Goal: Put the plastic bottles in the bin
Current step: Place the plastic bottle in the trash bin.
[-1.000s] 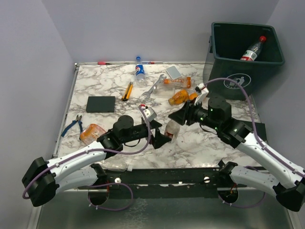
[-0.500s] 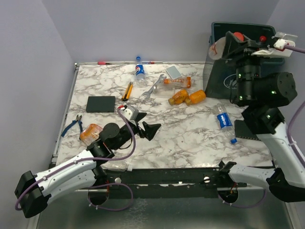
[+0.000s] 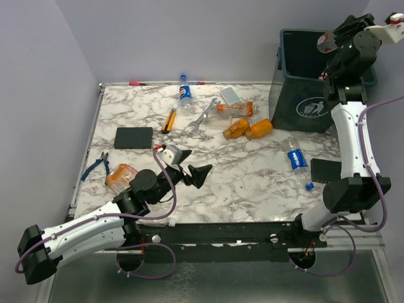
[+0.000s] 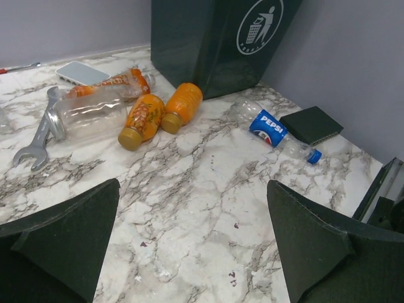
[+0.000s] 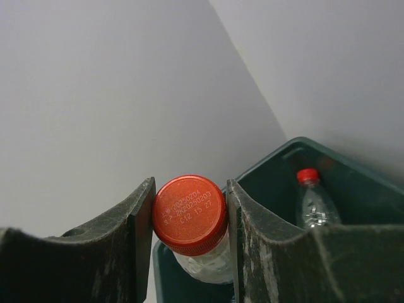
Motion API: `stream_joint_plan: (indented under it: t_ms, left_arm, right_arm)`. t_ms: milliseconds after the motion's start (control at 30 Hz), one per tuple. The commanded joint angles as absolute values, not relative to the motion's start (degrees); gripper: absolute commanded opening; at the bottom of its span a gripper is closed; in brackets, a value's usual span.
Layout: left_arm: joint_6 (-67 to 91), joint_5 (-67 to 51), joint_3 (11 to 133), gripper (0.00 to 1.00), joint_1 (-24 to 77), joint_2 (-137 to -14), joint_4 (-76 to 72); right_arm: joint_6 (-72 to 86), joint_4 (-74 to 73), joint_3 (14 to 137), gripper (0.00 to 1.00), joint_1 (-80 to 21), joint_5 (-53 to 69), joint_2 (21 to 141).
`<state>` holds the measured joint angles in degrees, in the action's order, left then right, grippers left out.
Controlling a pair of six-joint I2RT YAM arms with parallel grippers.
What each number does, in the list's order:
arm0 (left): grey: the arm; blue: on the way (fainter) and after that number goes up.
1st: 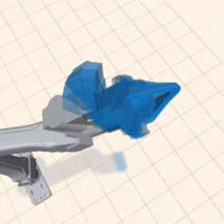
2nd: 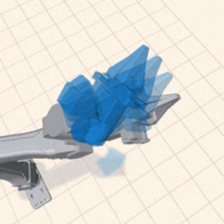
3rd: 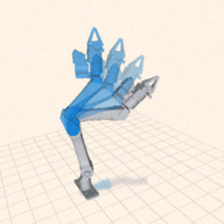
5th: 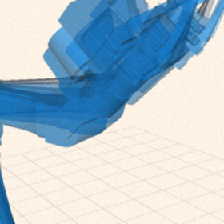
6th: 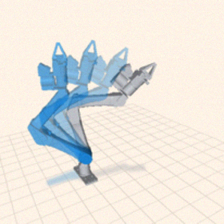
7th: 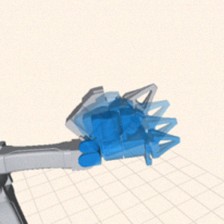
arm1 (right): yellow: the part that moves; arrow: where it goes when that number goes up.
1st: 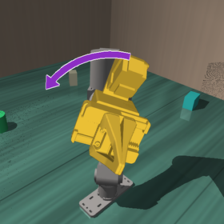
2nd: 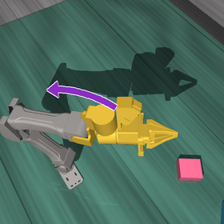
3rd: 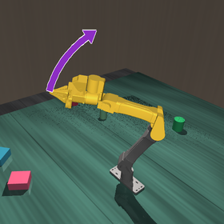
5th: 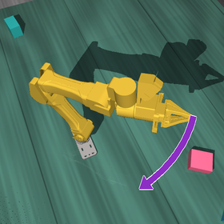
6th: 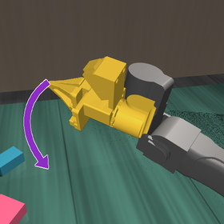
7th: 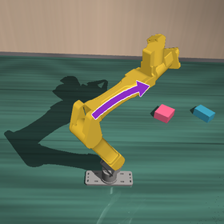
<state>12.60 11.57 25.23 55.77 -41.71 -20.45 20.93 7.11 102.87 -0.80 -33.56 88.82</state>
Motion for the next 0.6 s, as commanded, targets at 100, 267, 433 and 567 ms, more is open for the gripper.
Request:
stream_joint_plan:
  t_ms: [100,267,433,567]
  left_arm:
    - [6.0,21.1,24.6,0.99,62.3,-38.5,-18.0]
    - [5.2,21.4,25.0,0.99,63.3,-39.9,-17.5]
    - [5.1,21.2,25.7,0.99,63.5,-42.2,-16.8]
    - [4.9,20.4,26.1,0.99,63.5,-43.7,-16.8]
  right_arm:
    - [28.0,-3.1,109.0,0.00,1.6,-18.0,97.0]
    - [25.8,-7.6,107.7,0.00,1.6,-10.9,99.5]
    - [23.3,-7.1,104.0,0.00,1.6,-6.5,99.2]
    - [23.4,-5.1,102.1,0.41,1.6,-0.6,98.5]
